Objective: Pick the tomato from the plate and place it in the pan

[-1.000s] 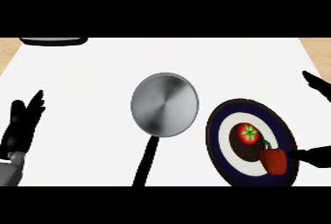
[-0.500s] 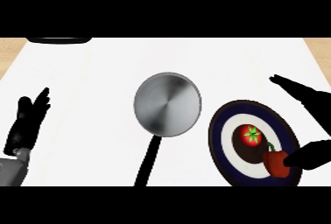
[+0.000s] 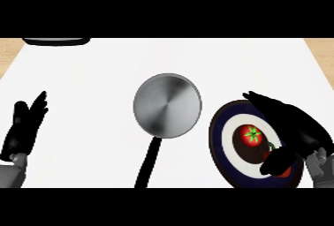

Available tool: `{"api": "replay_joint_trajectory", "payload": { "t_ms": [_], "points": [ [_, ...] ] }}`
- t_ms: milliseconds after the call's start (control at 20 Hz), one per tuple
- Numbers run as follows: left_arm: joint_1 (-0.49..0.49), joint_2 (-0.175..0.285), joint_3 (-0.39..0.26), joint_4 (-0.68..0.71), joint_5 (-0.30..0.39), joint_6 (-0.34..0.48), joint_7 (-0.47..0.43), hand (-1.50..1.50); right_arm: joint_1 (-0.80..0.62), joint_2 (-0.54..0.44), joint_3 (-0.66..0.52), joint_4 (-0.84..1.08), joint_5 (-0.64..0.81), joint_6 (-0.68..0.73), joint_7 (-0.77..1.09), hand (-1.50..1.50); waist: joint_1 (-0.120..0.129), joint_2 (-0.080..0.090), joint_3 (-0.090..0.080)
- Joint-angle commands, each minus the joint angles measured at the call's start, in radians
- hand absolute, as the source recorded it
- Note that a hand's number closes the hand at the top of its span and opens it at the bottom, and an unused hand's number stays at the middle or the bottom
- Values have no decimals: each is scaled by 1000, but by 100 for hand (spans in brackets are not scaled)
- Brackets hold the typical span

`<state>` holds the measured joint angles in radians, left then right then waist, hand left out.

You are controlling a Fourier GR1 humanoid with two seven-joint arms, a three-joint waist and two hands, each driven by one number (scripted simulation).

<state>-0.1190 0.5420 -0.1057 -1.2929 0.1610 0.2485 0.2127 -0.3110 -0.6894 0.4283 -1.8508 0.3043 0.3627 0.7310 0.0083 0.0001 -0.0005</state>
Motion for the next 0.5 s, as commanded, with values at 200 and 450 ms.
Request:
{"api": "replay_joint_trajectory", "payload": {
  "t_ms": [200,450],
  "points": [
    [-18,-57,48,28,-56,-25,-1,0,-12,92,-47,95,141,88,-23,-150,-6,0,0],
    [83,-15,81,-86,-70,-58,8,0,93,124,7,134,264,44,-106,-150,-2,-2,1]
  ]
}}
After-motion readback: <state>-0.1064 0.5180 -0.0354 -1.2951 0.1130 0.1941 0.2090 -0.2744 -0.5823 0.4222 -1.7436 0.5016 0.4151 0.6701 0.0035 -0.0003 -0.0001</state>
